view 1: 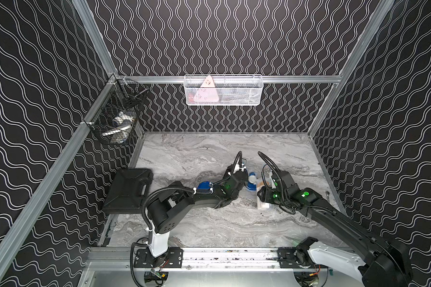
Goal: Take out toiletry kits
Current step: Open the lid of the container, then adjust the container.
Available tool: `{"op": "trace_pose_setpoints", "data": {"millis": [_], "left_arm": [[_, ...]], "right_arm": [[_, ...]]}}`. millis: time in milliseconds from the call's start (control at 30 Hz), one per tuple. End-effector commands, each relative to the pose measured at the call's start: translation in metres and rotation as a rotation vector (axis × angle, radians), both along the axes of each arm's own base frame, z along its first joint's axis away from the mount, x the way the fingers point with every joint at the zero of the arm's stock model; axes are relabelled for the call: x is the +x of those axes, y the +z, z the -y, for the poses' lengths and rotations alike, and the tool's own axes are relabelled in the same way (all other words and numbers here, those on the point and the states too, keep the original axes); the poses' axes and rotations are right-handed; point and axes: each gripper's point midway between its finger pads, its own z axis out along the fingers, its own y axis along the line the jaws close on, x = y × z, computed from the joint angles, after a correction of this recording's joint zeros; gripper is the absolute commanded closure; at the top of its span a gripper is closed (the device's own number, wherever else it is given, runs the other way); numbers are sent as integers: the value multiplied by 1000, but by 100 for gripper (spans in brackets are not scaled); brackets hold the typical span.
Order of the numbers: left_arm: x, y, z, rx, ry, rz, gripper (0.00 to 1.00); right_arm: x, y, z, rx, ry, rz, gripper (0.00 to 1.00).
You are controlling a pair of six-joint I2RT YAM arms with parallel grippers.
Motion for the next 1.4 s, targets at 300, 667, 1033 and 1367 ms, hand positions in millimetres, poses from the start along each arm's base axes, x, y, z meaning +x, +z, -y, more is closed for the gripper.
{"op": "trace_pose_setpoints", "data": {"millis": [300, 667, 1033, 1367], "left_arm": [[-24, 35, -6, -279, -43, -122, 33], [-84, 68, 17, -675, -304, -498, 24], [-121, 85, 45, -821, -506, -659, 21], [-123, 105, 83, -914, -679, -703, 3]], "right_arm": [[8, -1, -14, 100, 14, 69, 57], [21, 39, -33, 210, 78, 362, 58], [8, 61, -31, 187, 94, 438, 56], [-5, 104, -52, 242, 200, 482, 54]]}}
